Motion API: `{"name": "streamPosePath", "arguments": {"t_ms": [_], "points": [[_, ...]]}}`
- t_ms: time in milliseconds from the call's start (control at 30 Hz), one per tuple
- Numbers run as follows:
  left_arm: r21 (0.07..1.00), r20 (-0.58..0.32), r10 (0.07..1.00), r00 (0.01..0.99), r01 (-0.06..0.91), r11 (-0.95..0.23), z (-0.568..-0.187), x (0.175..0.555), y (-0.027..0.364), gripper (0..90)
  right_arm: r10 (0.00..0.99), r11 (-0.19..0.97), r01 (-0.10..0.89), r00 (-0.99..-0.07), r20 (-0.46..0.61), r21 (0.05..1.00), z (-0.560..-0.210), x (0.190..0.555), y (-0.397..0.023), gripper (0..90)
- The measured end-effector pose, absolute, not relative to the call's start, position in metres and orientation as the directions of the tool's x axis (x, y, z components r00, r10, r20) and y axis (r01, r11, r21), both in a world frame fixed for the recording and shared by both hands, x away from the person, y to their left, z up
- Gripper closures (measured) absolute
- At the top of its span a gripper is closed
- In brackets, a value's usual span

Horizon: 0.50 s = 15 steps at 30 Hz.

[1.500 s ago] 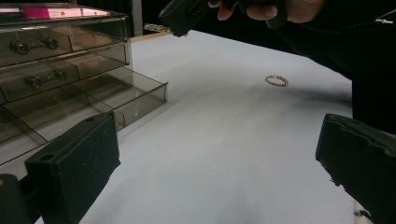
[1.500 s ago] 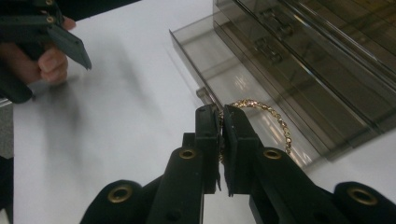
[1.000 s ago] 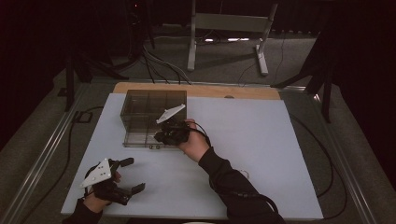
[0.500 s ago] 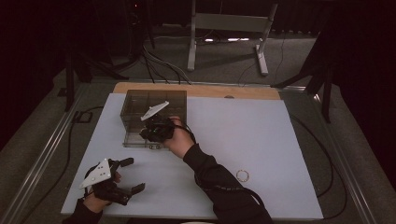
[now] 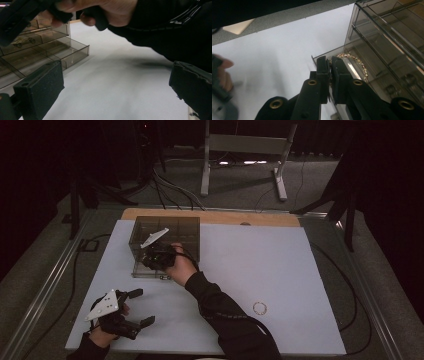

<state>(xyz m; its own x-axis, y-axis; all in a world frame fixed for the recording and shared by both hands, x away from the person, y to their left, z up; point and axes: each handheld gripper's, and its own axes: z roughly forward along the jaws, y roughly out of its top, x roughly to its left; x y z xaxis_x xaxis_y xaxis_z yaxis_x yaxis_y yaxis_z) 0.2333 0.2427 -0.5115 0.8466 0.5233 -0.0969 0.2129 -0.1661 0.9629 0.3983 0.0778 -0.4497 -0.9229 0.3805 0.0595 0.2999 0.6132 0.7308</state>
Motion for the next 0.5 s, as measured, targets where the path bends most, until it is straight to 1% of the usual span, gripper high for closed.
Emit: {"name": "streamPosePath", "arguments": {"t_ms": [67,167,233,300,333,367,400,467,500], "points": [[0.963,-0.093,0.523,0.847,0.211,-0.170,-0.511,0.233,0.242,0.6,0.371,0.606,0.293,-0.926,0.063,0.739,-0.453,0.402,0.082,85.2],[0.964,-0.095,0.523,0.847,0.210,-0.164,-0.511,0.233,0.243,0.6,0.372,0.615,0.275,-0.928,0.036,0.739,-0.461,0.406,0.088,85.2],[0.964,-0.096,0.523,0.847,0.210,-0.164,-0.511,0.233,0.243,0.6,0.355,0.610,0.276,-0.933,0.055,0.742,-0.467,0.410,0.091,85.2],[0.964,-0.099,0.524,0.846,0.212,-0.160,-0.511,0.234,0.244,0.6,0.344,0.626,0.253,-0.939,0.031,0.738,-0.472,0.412,0.096,84.5],[0.965,-0.099,0.524,0.846,0.211,-0.158,-0.511,0.234,0.244,0.6,0.334,0.635,0.231,-0.943,0.008,0.737,-0.476,0.412,0.097,77.9],[0.965,-0.098,0.524,0.846,0.210,-0.158,-0.511,0.233,0.244,0.6,0.336,0.638,0.229,-0.942,0.001,0.736,-0.479,0.414,0.099,67.0],[0.965,-0.097,0.523,0.847,0.210,-0.160,-0.511,0.233,0.244,0.6,0.343,0.643,0.235,-0.939,0.000,0.729,-0.482,0.414,0.100,63.5],[0.964,-0.098,0.521,0.848,0.211,-0.162,-0.511,0.234,0.244,0.6,0.340,0.642,0.225,-0.940,-0.009,0.733,-0.484,0.412,0.099,53.0],[0.964,-0.098,0.522,0.847,0.211,-0.161,-0.511,0.234,0.244,0.6,0.340,0.634,0.225,-0.940,-0.006,0.740,-0.482,0.411,0.098,51.1]]}}
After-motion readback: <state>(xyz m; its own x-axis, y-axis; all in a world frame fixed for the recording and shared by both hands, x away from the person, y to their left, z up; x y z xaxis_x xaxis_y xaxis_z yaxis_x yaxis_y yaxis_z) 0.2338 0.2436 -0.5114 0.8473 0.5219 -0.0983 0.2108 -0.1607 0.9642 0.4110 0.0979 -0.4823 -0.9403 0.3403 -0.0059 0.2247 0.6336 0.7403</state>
